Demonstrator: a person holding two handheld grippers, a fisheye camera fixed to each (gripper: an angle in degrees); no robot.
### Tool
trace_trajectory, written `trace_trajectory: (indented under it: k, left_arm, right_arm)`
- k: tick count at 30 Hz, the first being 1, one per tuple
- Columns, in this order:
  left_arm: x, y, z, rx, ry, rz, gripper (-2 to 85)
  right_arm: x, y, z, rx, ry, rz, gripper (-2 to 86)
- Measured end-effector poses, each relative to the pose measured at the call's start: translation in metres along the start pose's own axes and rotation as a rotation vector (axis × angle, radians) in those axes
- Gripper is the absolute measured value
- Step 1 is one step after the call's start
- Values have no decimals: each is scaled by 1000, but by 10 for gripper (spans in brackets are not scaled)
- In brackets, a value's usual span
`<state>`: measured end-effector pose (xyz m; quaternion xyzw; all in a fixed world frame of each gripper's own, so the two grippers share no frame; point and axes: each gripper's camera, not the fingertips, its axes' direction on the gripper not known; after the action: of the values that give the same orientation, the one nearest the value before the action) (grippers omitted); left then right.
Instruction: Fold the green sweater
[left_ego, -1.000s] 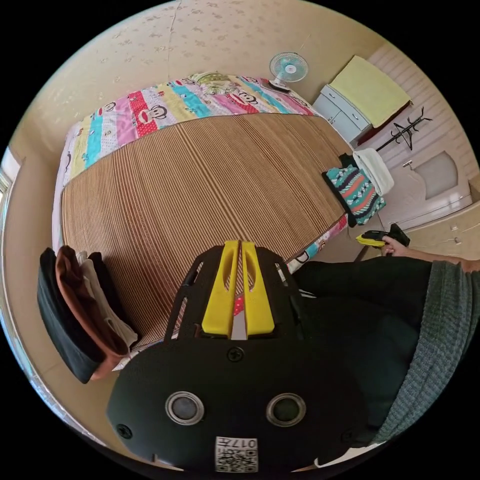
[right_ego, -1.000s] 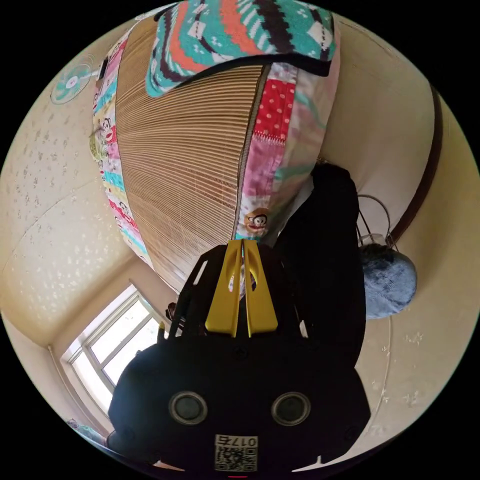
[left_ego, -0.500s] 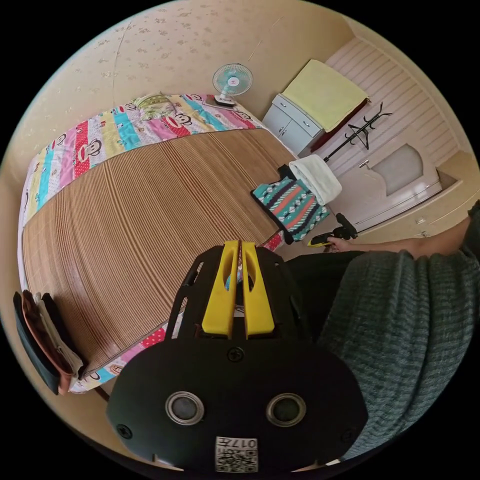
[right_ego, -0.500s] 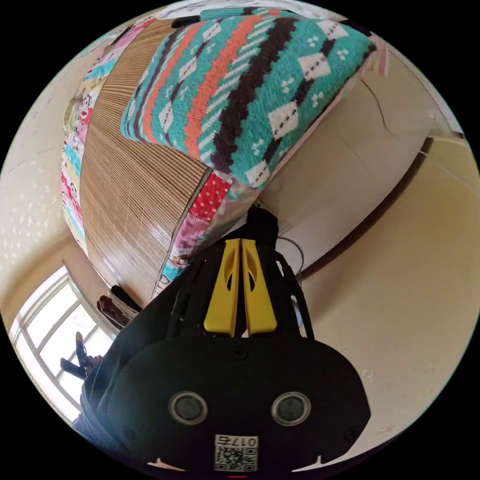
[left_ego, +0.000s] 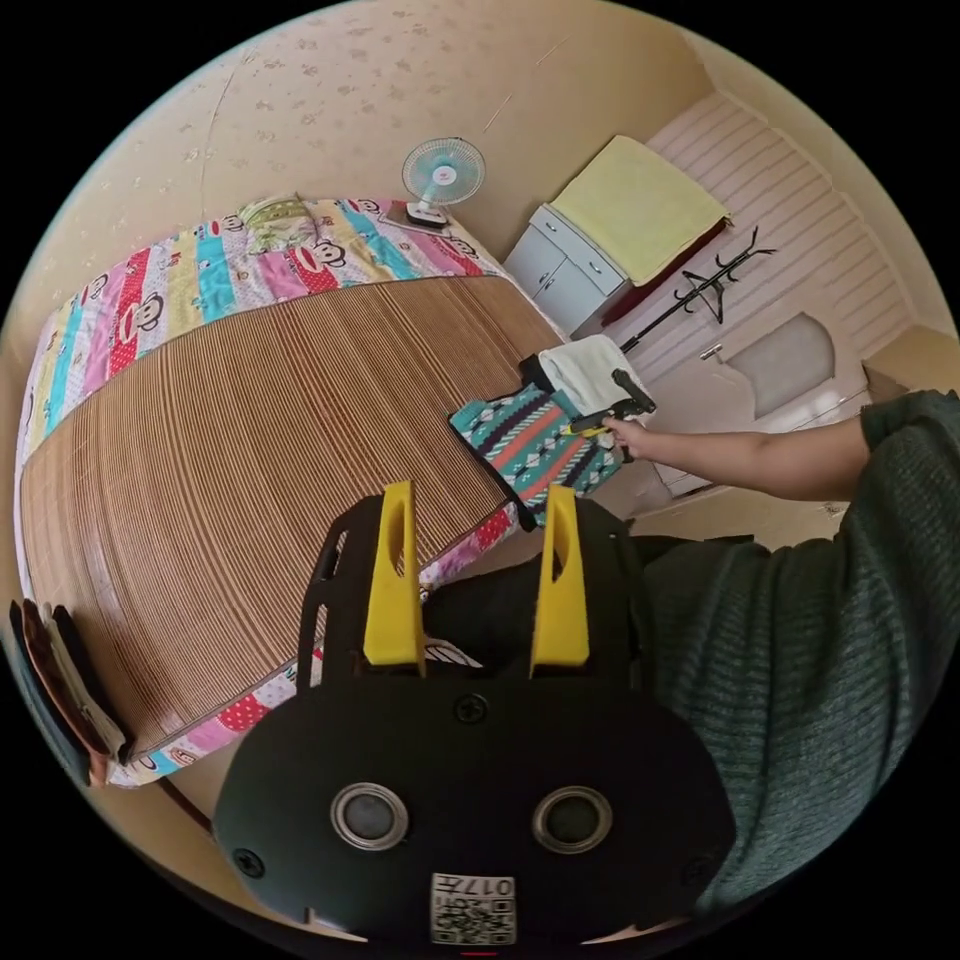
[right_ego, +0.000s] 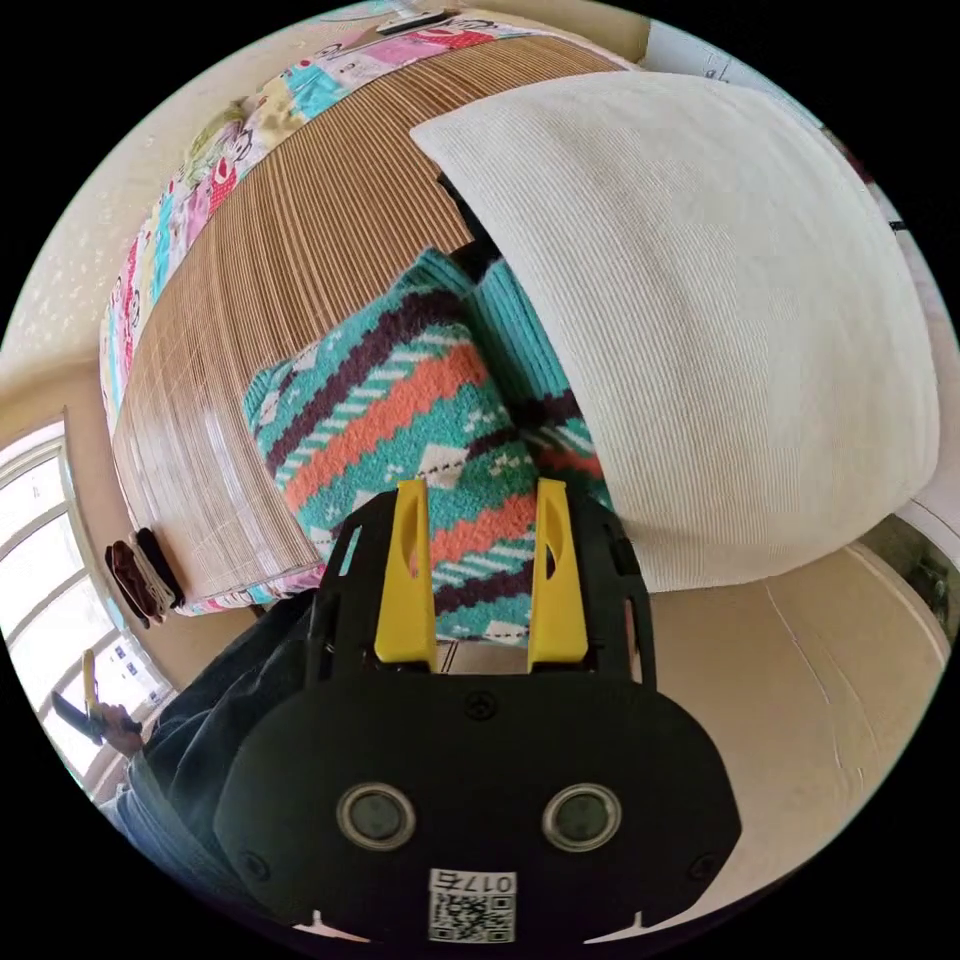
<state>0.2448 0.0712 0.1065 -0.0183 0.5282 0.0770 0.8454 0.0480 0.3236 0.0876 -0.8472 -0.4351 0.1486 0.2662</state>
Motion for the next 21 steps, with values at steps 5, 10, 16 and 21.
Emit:
trace_trajectory:
  k: [5, 10, 16, 21]
  left_arm:
    - [-19, -39, 46, -44, 229, -36, 162]
    - [-73, -72, 93, -91, 489, -169, 165]
    - [-133, -117, 108, -57, 633, -276, 239]
    - [-233, -126, 108, 9, 677, -557, 277]
  right_arm:
    - [-7, 36, 27, 88, -79, -18, 98]
    - [-8, 99, 10, 190, -397, -166, 69]
    - [-99, 198, -10, 315, -771, -588, 35]
    - [-222, 224, 41, 177, -711, -734, 18]
